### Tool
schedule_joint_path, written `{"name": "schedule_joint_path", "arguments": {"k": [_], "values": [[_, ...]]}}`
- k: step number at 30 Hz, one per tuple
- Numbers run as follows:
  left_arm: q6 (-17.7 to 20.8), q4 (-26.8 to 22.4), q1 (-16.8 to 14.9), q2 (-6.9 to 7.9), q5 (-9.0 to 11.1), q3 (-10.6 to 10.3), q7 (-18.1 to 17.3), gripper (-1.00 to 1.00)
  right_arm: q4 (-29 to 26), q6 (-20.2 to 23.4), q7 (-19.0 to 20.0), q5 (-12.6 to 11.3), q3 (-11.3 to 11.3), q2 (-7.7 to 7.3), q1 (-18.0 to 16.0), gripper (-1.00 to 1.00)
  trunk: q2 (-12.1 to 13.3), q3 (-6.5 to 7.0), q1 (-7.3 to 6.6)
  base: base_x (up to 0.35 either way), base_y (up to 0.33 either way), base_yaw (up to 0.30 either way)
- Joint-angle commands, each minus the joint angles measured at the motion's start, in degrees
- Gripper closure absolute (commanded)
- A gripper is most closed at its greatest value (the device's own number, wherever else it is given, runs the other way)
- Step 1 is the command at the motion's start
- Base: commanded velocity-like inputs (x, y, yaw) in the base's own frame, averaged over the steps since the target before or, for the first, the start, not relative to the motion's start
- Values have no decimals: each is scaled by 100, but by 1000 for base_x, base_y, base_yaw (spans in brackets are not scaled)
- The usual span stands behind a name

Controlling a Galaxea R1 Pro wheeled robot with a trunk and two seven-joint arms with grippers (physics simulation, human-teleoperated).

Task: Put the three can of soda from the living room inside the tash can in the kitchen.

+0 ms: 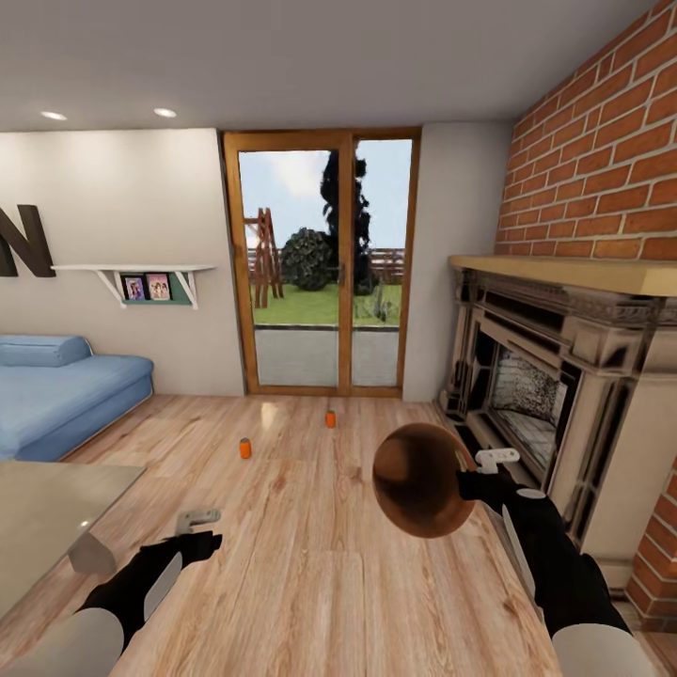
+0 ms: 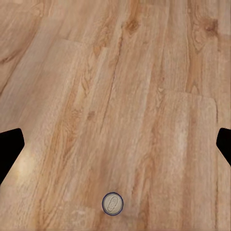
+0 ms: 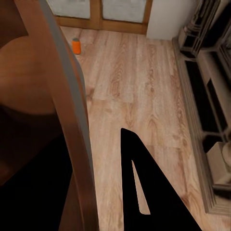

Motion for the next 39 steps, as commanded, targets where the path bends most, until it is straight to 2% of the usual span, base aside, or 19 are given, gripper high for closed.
{"name": "schedule_joint_path", "arguments": {"k": [1, 9, 19, 39], "values": [[-9, 12, 0, 0, 0, 0, -3, -100, -24, 3, -1, -40, 2, 4, -1, 100, -42, -17, 22, 0, 0, 0], [-64, 130, 0, -1, 9, 0, -15, -100, -107, 3, -1, -40, 21, 23, 3, 100, -363, -161, 198, 0, 0, 0], [-306, 307, 0, -2, -3, -3, -16, -100, -118, 4, -1, -40, 51, 35, 3, 100, -764, -341, 418, 0, 0, 0], [-372, 355, 0, -2, -13, -9, -16, -100, -464, 18, 42, -89, 52, 46, 12, 100, -1566, -711, 857, 0, 0, 0]]}}
